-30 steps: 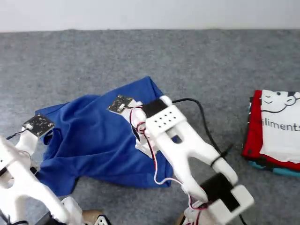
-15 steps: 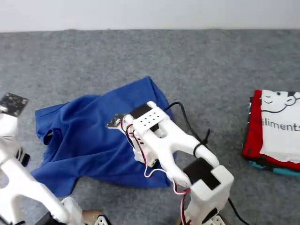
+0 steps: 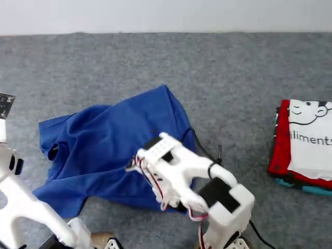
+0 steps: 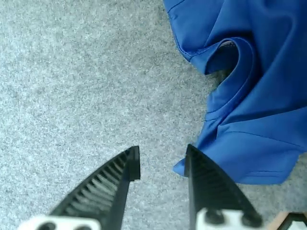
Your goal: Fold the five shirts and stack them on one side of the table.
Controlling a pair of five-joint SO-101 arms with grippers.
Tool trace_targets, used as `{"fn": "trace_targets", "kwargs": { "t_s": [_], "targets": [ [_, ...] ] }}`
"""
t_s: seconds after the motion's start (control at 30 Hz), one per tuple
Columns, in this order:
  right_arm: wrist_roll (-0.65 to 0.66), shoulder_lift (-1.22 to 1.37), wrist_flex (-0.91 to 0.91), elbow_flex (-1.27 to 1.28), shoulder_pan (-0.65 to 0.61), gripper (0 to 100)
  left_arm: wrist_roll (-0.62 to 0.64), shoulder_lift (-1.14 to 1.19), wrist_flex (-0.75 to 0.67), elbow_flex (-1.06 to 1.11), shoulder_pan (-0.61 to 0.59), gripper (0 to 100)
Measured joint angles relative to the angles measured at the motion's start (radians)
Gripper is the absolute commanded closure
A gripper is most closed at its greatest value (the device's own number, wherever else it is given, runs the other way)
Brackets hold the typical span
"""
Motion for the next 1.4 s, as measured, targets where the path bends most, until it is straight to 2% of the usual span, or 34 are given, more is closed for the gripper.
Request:
{"fn": "trace_targets", "kwargs": {
  "t_s": [0.1,0.33,0.5,0.63,0.8,0.93,1.1,1.4],
  "targets": [
    [0.034,-0.101,-0.011,0.072,-0.023,98.7,0.0,0.0,0.0,0.0,0.0,84],
    [0.097,-0.253,-0.028,0.008,0.012,98.8,0.0,0.0,0.0,0.0,0.0,84],
    [0.098,-0.23,-0.14,-0.066,0.025,98.8,0.0,0.0,0.0,-0.002,0.0,84],
    [0.098,-0.106,-0.216,-0.072,0.023,98.8,0.0,0.0,0.0,-0.002,0.0,84],
    [0.1,0.035,-0.193,-0.109,0.028,98.8,0.0,0.0,0.0,-0.002,0.0,84],
    [0.098,0.046,-0.141,-0.11,0.023,98.8,0.0,0.0,0.0,-0.002,0.0,84],
    [0.098,0.043,-0.048,-0.084,-0.023,98.8,0.0,0.0,-0.017,-0.002,0.0,84],
    [0.098,-0.064,-0.041,0.078,-0.126,98.8,0.0,0.0,-0.044,-0.002,0.0,84]
  ]
}}
